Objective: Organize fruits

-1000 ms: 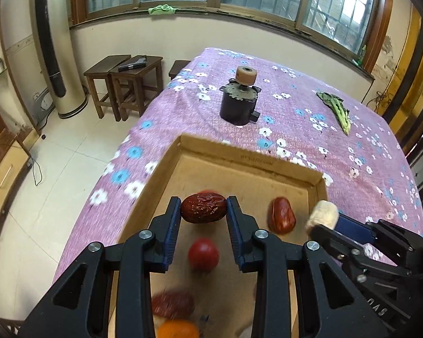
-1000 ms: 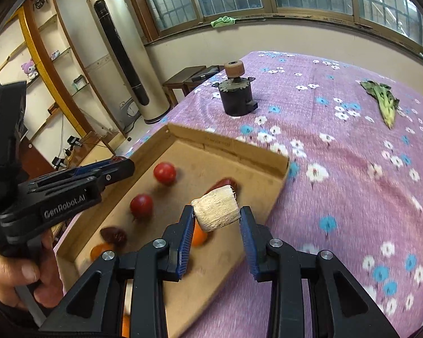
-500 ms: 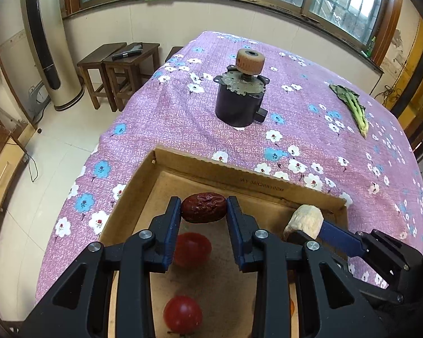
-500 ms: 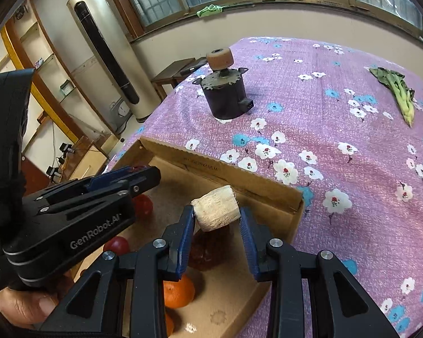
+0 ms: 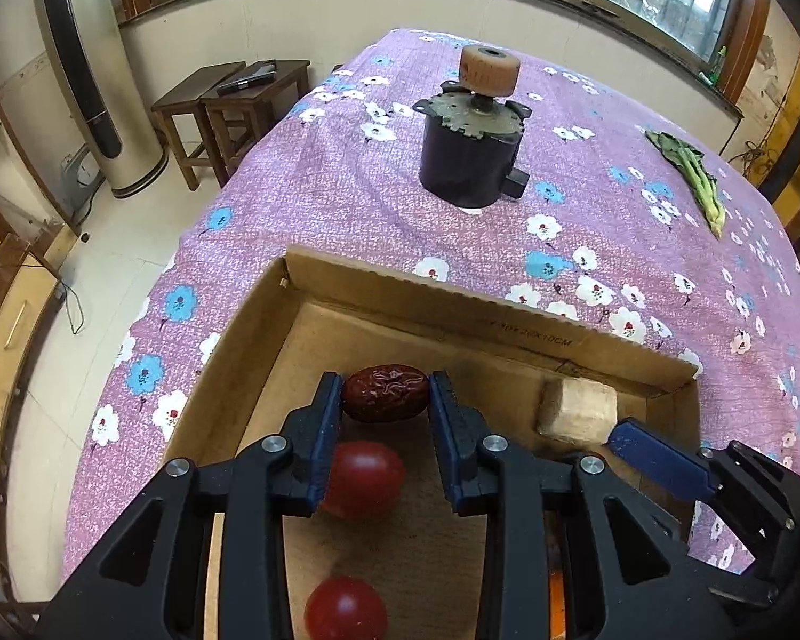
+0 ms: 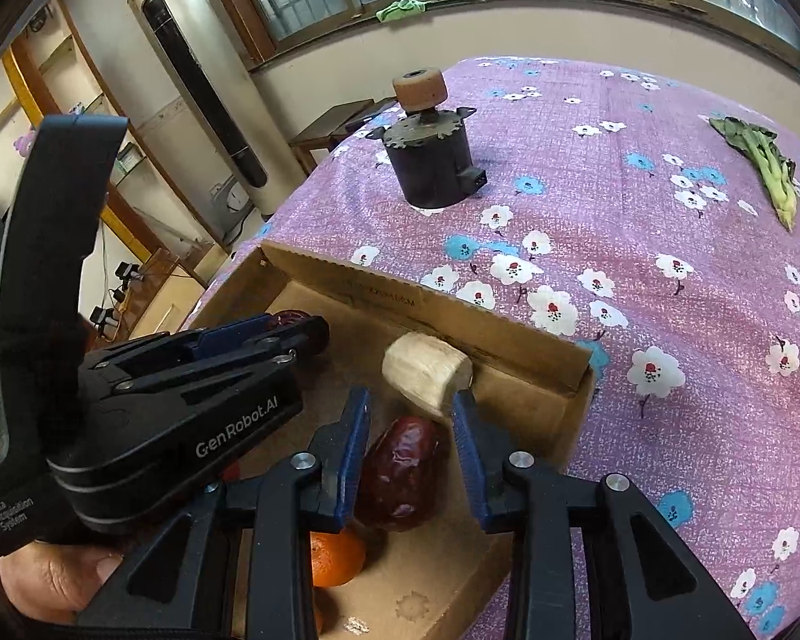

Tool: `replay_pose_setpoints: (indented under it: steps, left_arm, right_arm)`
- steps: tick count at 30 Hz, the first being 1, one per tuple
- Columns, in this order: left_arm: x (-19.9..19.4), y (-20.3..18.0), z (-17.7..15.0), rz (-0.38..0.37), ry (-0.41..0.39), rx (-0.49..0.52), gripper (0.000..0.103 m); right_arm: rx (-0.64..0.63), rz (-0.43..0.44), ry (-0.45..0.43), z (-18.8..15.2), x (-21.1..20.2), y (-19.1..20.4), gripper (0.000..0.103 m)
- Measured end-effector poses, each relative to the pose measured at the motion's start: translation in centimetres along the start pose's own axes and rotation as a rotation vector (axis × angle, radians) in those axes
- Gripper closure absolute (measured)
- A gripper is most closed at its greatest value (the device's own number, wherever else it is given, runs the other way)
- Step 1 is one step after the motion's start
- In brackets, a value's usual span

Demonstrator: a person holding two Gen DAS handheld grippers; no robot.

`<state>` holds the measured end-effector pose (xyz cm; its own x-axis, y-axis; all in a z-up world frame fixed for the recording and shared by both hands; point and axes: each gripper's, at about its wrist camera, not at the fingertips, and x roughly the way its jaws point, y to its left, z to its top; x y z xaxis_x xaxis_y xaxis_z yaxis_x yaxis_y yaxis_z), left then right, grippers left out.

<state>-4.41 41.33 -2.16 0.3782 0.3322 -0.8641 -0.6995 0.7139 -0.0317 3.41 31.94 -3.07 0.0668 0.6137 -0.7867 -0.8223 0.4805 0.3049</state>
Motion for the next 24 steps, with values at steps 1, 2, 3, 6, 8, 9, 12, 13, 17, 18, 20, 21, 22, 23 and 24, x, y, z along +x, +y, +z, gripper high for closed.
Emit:
replay_pose_setpoints:
  steps: [1,2,3,6,8,9,12,13,17,18,20,21,22,23,24]
  left_arm:
    - [0.0,0.0,0.0,0.006,0.004,0.0,0.073]
    - [-0.1,0.0,-0.1,0.013,0.006,-0.002,0.073]
    - [-0.3,0.0,-0.2,0.015,0.005,-0.003,0.073]
    - [-0.8,0.1,-0.7,0.023,-0.002,-0.008,0.047]
    - [-1.5,0.1,-1.1,0.03,-0.028,-0.006,0.036]
    - [-1.8,0.1,-1.4,0.033,-0.033,-0.005,0.036]
    - [-2.2,0.0,-2.0,0.023,-0.024,-0.004,0.036]
    - [-2.3,0.0,-2.3,0.021,-0.024,-0.002,0.036]
    - [-3.6,0.1,-3.8,-0.001,-0.036,-0.001,0.036]
    - [-4.0,0.1,-4.1,-0.004,-0.041,-0.002,0.036]
    - [-5.2,0.1,-5.1,-0.013,-0.063,-0.003,0.036]
    - [-5.7,0.1,-5.5,-0.017,-0.072,-0.002,0.036]
    - [-6.3,0.2,-6.0,-0.021,-0.081,-0.003,0.036]
    - [-7.0,0.3,-6.7,-0.025,-0.09,-0.008,0.036]
    - [-7.4,0.4,-7.1,-0.029,-0.095,-0.013,0.036]
  right_arm:
    - [-0.001,0.001,0.001,-0.1,-0.1,0.0,0.07]
    - [-0.003,0.002,0.002,-0.2,-0.2,0.0,0.07]
    - [-0.006,0.001,0.001,-0.2,-0.4,0.0,0.068]
    - [-0.015,-0.002,-0.008,-0.6,-1.3,0.1,0.067]
    - [-0.021,0.0,-0.015,-0.9,-2.1,0.1,0.066]
    - [-0.028,0.001,-0.023,-1.2,-2.7,0.2,0.065]
    - [-0.045,0.004,-0.036,-1.9,-4.1,0.5,0.059]
    - [-0.05,0.006,-0.037,-2.1,-4.4,0.7,0.059]
    - [-0.07,0.014,-0.044,-3.5,-6.0,0.9,0.058]
    - [-0.074,0.019,-0.045,-3.9,-6.4,0.9,0.057]
    - [-0.084,0.023,-0.048,-4.7,-7.0,1.1,0.054]
    - [-0.093,0.026,-0.05,-5.1,-7.4,1.1,0.052]
    - [-0.101,0.03,-0.052,-5.3,-7.6,1.2,0.051]
    - [-0.11,0.035,-0.051,-5.7,-7.8,1.3,0.05]
    - [-0.118,0.042,-0.051,-6.0,-8.1,1.4,0.048]
